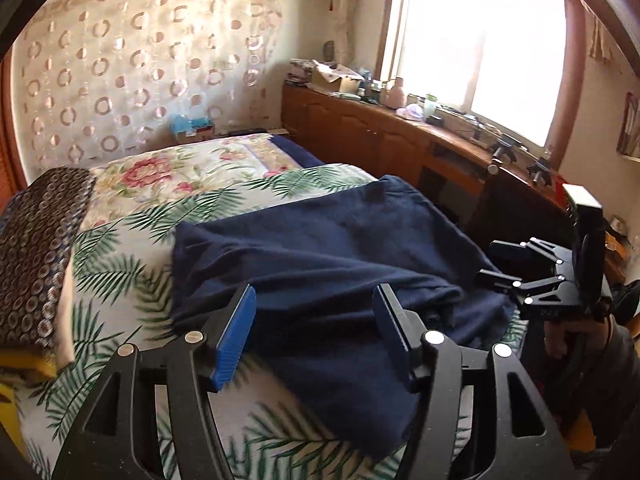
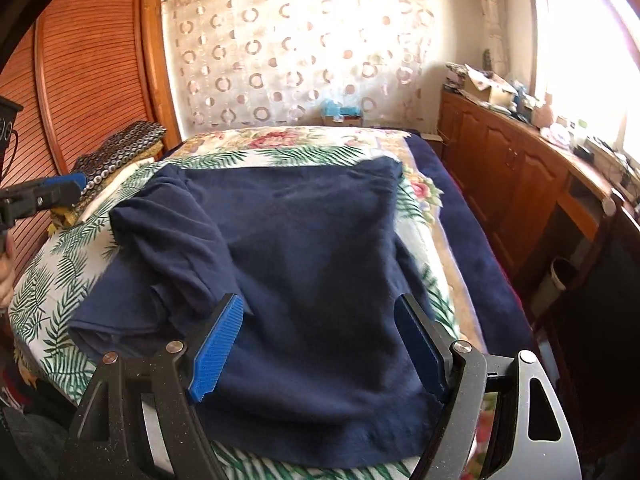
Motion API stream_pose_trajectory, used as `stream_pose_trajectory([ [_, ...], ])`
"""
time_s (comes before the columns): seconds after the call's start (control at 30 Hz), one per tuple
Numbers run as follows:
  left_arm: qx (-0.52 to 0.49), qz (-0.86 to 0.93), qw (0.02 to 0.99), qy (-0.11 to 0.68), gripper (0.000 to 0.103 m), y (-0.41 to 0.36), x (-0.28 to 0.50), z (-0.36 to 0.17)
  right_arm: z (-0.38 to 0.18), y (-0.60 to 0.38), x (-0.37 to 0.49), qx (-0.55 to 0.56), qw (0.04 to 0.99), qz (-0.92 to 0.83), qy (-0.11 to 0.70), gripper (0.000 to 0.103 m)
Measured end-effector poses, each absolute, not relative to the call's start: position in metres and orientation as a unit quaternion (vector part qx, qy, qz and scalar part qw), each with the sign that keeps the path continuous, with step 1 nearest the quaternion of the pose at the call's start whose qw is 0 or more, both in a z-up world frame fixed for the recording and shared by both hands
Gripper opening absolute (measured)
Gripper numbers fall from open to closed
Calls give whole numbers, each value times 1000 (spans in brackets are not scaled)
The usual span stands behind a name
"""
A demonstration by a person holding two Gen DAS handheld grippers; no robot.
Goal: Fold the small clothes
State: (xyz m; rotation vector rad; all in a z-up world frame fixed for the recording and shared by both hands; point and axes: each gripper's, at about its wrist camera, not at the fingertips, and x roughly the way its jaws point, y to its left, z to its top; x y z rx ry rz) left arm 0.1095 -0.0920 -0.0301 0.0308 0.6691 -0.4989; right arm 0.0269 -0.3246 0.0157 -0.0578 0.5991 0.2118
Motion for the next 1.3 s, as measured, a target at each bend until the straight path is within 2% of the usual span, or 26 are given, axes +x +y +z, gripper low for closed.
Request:
stream_pose_trajectory([
  [0.3,5,-190,922,336,62,-51,103,-50,18,-279,55,-54,937,174,297,80],
  [0.77,-2,-175,926,334,62,-35,98,-58,-7,-251,108,-95,913,197,344,80],
  [0.83,-4,-174,926,335,62,-34,98,-59,-10,-252,114,-96,911,194,349,74],
  [0.87,-5,-174,926,335,62,-34,97,-59,-12,-250,117,-90,909,199,354,67],
  [0.9,-7,-173,926,336,62,-33,97,-60,-13,-247,120,-83,907,206,357,57],
  [0.93,-8,-173,926,336,62,-33,97,-60,-14,-247,121,-79,907,211,356,51],
  [1.0,-8,-172,926,337,62,-33,97,-61,-12,-247,121,-75,907,221,352,26],
  [1.07,-9,-171,926,336,62,-32,96,-62,-9,-250,117,-70,907,230,346,17],
  [1.3,-12,-170,926,336,62,-31,96,-63,32,-260,83,-49,930,248,266,13],
])
